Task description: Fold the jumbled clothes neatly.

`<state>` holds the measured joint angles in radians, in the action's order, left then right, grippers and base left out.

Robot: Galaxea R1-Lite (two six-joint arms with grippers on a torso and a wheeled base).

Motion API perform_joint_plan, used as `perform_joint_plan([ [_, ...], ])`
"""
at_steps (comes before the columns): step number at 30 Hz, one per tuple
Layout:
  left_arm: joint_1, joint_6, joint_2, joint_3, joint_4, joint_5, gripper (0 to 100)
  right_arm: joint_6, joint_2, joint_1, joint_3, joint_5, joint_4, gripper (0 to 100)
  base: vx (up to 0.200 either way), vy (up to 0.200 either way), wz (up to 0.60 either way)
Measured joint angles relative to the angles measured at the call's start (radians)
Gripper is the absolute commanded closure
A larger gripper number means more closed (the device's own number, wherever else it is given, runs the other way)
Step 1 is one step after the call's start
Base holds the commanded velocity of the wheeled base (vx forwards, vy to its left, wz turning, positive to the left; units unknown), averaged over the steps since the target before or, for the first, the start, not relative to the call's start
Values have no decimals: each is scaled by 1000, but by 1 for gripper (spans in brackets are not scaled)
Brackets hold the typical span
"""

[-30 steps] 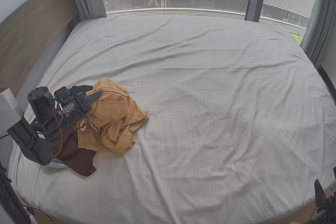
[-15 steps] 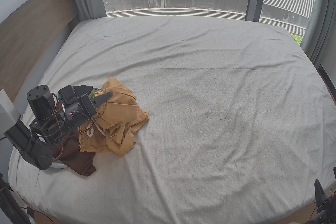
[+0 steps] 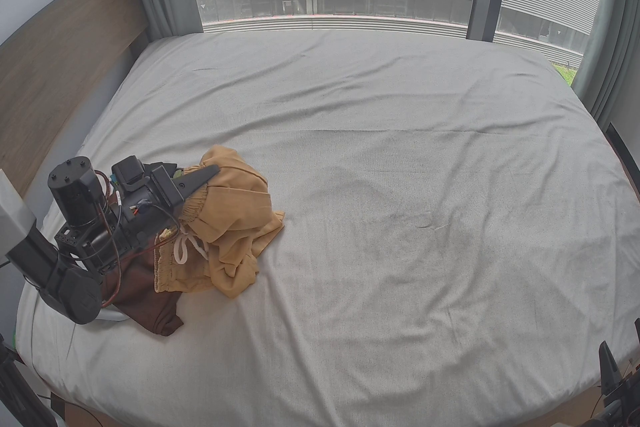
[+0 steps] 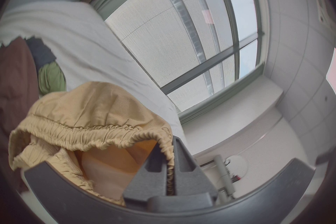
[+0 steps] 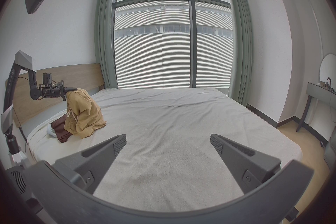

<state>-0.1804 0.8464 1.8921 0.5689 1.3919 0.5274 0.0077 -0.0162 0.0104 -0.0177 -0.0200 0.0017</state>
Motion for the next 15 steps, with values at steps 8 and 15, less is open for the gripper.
perform_joint_plan([
  [8,-15,357,-59,32,2,2,100,0,0,0,0,0,0,0,0,0,0],
  [15,-19,643,-144,65,4,59,100,0,0,0,0,0,0,0,0,0,0],
])
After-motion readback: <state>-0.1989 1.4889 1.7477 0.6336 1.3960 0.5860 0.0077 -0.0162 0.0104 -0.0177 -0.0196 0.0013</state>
